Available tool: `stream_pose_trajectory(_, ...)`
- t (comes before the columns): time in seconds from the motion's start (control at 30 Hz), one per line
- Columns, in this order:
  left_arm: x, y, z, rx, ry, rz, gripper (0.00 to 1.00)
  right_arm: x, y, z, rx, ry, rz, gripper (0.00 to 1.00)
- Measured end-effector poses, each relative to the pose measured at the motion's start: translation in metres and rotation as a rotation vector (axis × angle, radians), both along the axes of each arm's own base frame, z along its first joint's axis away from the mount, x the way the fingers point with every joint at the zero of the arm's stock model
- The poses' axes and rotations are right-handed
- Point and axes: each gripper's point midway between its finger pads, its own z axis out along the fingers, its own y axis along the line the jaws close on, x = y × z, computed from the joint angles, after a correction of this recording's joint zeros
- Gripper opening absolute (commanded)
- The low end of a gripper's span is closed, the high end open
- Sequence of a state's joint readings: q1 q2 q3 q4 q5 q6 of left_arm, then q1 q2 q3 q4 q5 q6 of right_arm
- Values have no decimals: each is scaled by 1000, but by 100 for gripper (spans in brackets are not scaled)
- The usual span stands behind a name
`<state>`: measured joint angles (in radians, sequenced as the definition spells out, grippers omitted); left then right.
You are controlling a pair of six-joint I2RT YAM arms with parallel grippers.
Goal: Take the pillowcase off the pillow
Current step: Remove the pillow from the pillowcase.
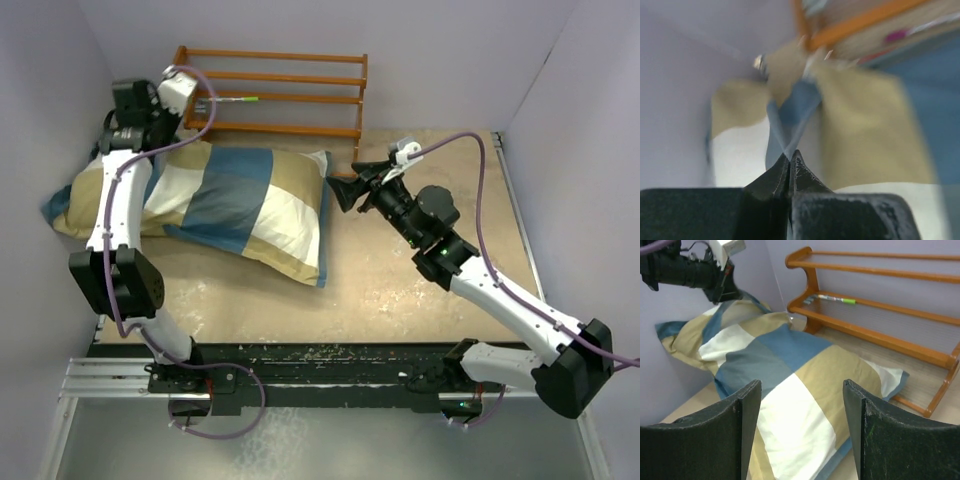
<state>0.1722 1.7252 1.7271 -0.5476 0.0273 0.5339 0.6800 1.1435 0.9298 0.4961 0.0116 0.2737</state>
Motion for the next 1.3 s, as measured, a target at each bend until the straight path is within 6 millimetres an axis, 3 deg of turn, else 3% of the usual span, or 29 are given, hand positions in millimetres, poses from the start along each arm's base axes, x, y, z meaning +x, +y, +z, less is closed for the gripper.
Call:
stream_pose_trajectory(0.1,5,-81,58,-16,-75,-170,0,0,1,18,8,-25,5,69)
stream_pose_trajectory(0.17,-1,-148,105,-56,-144,-319,0,0,2,34,18,-50,8,70)
stream_pose_trajectory(0.23,-12,-203,150,-88,-236,-447,0,-2,5,46,24,-72,14,71)
stream_pose_trajectory(0.3,-38,-264,201,-117,-350,-598,0,-7,8,57,26,-95,25,72)
stream_pose_trajectory(0.37,-73,-316,237,-148,-432,-738,0,-10,12,64,27,-110,36,74)
stream_pose_trajectory(0.47,-113,-366,261,-174,-494,-879,0,-12,21,71,21,-130,52,76)
stream_pose_trajectory(0.6,-131,-387,253,-200,-467,-939,0,-8,30,61,-6,-118,57,77)
stream_pose_trajectory(0.73,-132,-385,236,-195,-427,-924,0,8,31,43,-45,-86,4,81)
stream_pose_trajectory(0.83,-132,-385,232,-193,-417,-919,0,18,25,34,-74,-74,-54,95)
stream_pose_trajectory(0.9,-133,-387,228,-186,-401,-917,0,21,21,31,-95,-71,-83,98)
stream_pose_trajectory(1.07,-132,-400,222,-179,-387,-923,0,26,13,33,-130,-64,-132,99)
stream_pose_trajectory(1.3,-153,-428,229,-163,-421,-991,0,39,9,41,-140,-68,-159,99)
